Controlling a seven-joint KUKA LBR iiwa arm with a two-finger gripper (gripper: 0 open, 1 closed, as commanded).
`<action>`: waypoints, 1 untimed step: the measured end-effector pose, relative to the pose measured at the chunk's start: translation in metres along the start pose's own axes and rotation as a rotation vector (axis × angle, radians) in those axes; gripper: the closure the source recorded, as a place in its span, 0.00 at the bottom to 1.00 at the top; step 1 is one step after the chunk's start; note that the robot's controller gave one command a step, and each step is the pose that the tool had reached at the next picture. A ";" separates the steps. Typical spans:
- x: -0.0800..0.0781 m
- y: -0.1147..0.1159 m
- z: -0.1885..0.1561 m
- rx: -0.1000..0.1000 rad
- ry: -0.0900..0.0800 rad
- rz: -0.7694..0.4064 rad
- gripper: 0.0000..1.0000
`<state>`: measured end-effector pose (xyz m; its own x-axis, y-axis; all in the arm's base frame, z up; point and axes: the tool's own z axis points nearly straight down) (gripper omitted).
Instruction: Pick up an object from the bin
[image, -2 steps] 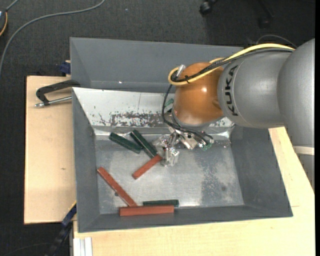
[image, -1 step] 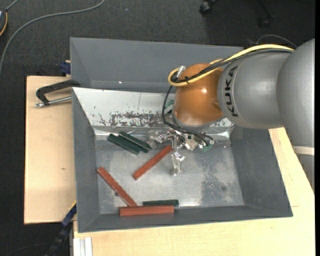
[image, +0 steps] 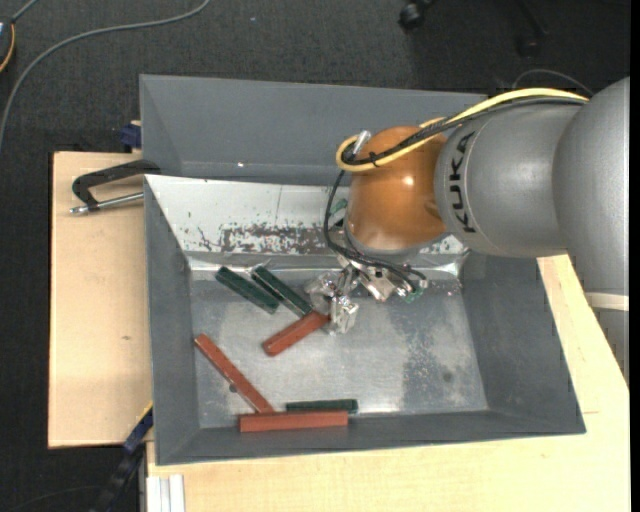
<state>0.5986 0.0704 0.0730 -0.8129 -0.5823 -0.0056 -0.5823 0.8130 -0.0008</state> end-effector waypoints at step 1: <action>-0.014 0.039 -0.187 0.005 -0.010 -0.002 1.00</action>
Offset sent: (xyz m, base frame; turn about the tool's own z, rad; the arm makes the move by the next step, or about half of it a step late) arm -0.0151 0.0374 0.1798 -0.0011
